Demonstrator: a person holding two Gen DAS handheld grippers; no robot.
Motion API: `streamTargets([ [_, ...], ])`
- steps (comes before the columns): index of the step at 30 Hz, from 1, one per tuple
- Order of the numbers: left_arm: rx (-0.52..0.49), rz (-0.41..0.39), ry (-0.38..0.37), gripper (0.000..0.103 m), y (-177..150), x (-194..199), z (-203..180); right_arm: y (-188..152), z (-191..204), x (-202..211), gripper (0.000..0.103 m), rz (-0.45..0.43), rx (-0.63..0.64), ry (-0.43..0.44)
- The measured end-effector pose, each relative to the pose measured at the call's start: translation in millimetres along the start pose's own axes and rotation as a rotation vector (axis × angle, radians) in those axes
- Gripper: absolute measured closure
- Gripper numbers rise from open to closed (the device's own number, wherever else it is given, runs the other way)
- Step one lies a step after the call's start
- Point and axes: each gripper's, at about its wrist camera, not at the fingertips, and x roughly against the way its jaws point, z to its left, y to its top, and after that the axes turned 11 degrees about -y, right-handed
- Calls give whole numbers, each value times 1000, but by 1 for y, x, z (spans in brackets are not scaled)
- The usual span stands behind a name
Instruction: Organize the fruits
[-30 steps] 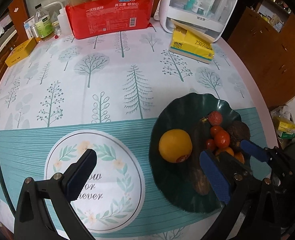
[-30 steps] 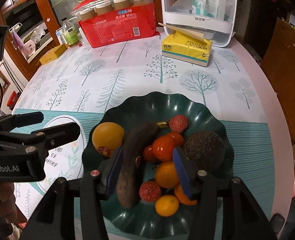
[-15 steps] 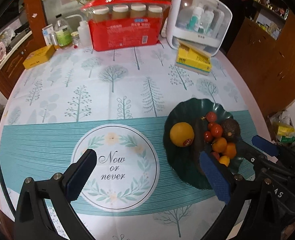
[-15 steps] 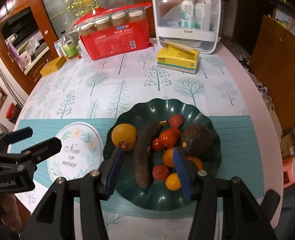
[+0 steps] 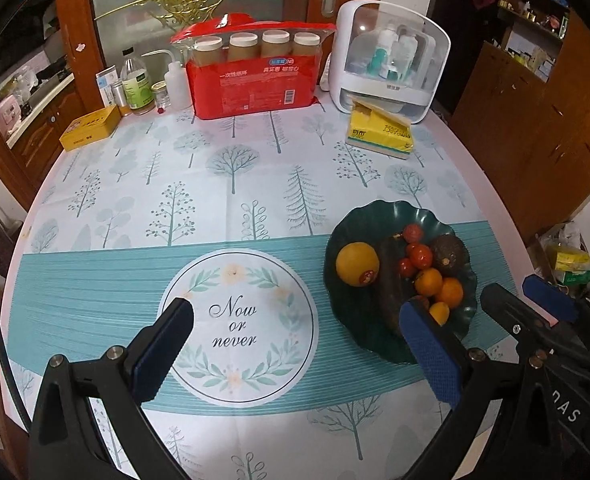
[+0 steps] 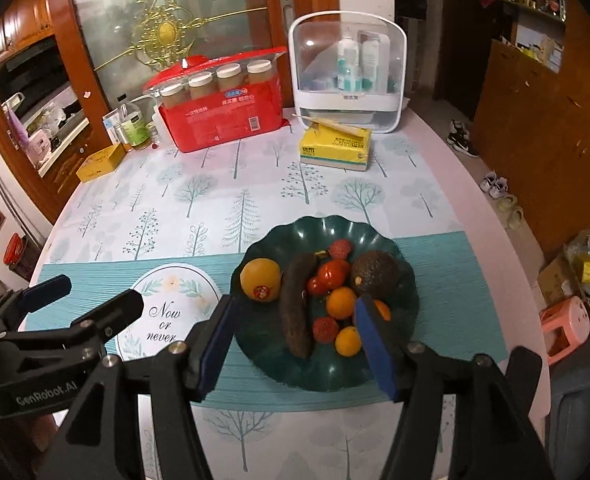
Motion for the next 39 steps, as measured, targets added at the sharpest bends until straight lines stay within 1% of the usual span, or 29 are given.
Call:
streamTargets([
  [5,0,16,13,1,-4,-2,2,-4,3,2,42,4,-11,-13],
  [13,-5,9,28,1,-5,1,5,-4,4,4,42,-2,-14,-15],
  [24,-8,5,32,1,-6,3,4,-7,8,8,42,-9,-27,-36],
  [39,-10,6,32,1,-8,6,6,-12,9,12,42,-5,-30,-36],
])
